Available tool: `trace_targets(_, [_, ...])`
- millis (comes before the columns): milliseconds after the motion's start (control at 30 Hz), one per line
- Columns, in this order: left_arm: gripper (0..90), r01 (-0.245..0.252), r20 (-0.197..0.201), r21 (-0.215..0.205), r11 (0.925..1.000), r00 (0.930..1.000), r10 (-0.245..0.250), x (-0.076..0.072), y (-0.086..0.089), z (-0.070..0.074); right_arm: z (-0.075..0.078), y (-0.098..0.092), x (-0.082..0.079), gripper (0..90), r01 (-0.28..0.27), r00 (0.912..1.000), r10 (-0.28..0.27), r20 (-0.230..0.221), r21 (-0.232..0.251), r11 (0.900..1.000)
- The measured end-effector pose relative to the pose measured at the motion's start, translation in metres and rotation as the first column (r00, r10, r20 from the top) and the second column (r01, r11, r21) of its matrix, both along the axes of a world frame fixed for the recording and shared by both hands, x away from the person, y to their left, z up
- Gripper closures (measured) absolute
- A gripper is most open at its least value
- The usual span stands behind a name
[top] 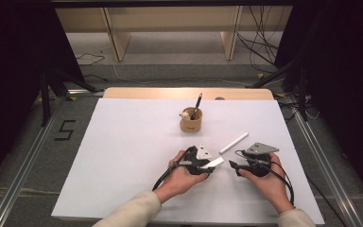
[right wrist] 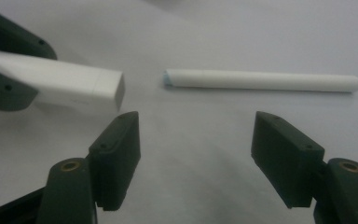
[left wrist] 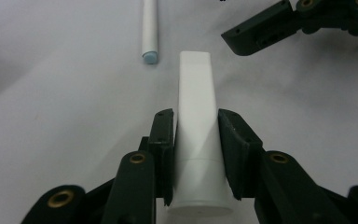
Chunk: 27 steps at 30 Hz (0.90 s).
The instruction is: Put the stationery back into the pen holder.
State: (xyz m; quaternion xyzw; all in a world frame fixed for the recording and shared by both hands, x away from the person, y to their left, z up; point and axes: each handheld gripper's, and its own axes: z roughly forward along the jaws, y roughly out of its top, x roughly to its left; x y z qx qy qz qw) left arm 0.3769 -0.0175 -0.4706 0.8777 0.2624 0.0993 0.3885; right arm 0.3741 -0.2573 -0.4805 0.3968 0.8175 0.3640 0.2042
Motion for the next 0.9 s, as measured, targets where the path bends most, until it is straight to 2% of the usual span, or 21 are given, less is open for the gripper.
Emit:
trace_targets(133, [67.6, 0.008, -0.016, 0.003, 1.0, 0.9998, -0.008, -0.003, 0.005, 0.003, -0.001, 0.009, -0.007, 32.1, -0.056, 0.9984, 0.056, 0.01, -0.033, 0.998])
trace_targets(467, [67.5, 0.024, -0.039, 0.019, 0.9995, 0.999, -0.023, -0.007, 0.013, 0.008, -0.003, 0.03, -0.019, 32.9, -0.153, 0.9878, 0.154, 0.021, -0.048, 0.987])
trace_targets(700, [67.5, 0.043, -0.057, 0.032, 0.9986, 0.9976, -0.041, -0.009, 0.016, 0.013, -0.003, 0.044, -0.022, 32.5, -0.202, 0.9788, 0.203, 0.025, -0.064, 0.977])
trace_targets(900, [67.5, 0.054, -0.072, 0.034, 0.998, 0.9961, -0.051, -0.009, 0.016, 0.015, -0.005, 0.051, -0.022, 32.5, -0.22, 0.9747, 0.222, 0.026, -0.072, 0.973])
